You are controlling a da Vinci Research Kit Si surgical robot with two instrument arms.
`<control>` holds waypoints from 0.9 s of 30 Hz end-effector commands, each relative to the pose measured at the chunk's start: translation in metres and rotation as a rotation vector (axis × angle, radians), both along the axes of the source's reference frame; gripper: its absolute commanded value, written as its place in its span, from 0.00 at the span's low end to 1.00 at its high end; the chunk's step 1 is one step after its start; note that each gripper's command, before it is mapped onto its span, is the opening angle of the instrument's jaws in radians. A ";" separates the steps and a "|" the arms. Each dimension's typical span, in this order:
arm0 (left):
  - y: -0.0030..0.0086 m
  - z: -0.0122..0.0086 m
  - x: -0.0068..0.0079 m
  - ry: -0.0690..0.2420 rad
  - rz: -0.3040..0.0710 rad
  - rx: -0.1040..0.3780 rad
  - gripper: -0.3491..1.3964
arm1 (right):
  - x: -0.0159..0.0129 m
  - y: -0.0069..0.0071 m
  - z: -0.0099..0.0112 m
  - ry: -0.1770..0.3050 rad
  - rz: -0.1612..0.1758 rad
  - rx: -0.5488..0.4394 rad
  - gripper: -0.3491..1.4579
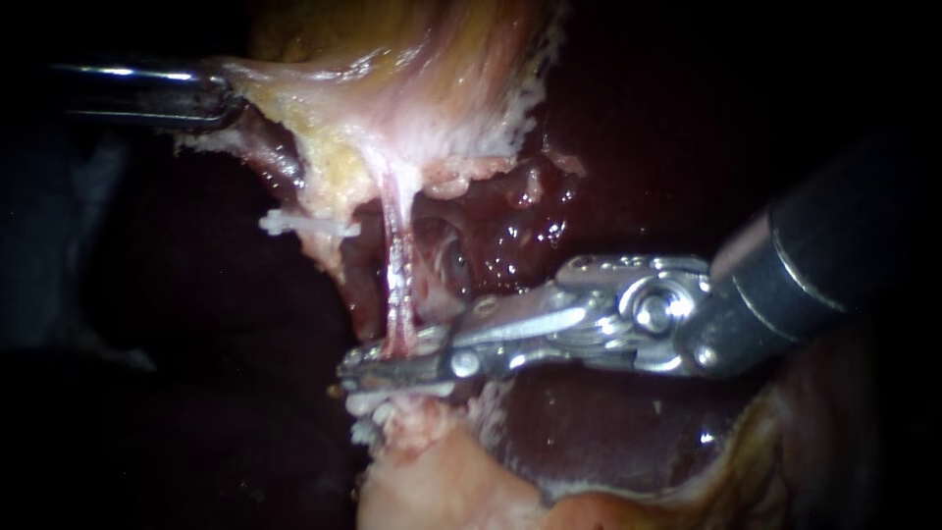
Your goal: Going back second clip right tube
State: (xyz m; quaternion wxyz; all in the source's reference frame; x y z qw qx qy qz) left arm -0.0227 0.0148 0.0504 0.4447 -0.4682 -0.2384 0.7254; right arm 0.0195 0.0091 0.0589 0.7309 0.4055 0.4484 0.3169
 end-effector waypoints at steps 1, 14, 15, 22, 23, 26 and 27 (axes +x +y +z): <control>0.0000 0.0000 0.0000 -0.001 0.000 0.000 0.00 | 0.0000 -0.0002 0.0002 0.009 -0.014 0.006 0.00; 0.0000 0.0000 0.0000 -0.001 0.000 0.000 0.00 | -0.0001 -0.0013 0.0045 0.085 0.020 -0.124 0.44; 0.0000 0.0000 0.0000 -0.001 0.000 0.000 0.00 | -0.0002 -0.0012 0.0049 0.068 0.013 -0.167 0.45; 0.0000 0.0000 0.0000 -0.001 0.001 0.000 0.00 | -0.0025 -0.0005 0.0056 0.042 -0.026 -0.335 0.47; 0.0000 0.0000 0.0001 -0.001 0.001 0.000 0.00 | -0.0030 -0.0005 0.0054 0.043 -0.026 -0.341 0.47; 0.0000 0.0000 0.0001 -0.001 0.001 0.000 0.00 | -0.0048 -0.0003 0.0047 0.057 -0.043 -0.392 0.47; 0.0000 0.0000 0.0001 -0.001 0.001 0.000 0.00 | -0.0056 -0.0001 0.0043 0.063 -0.050 -0.412 0.47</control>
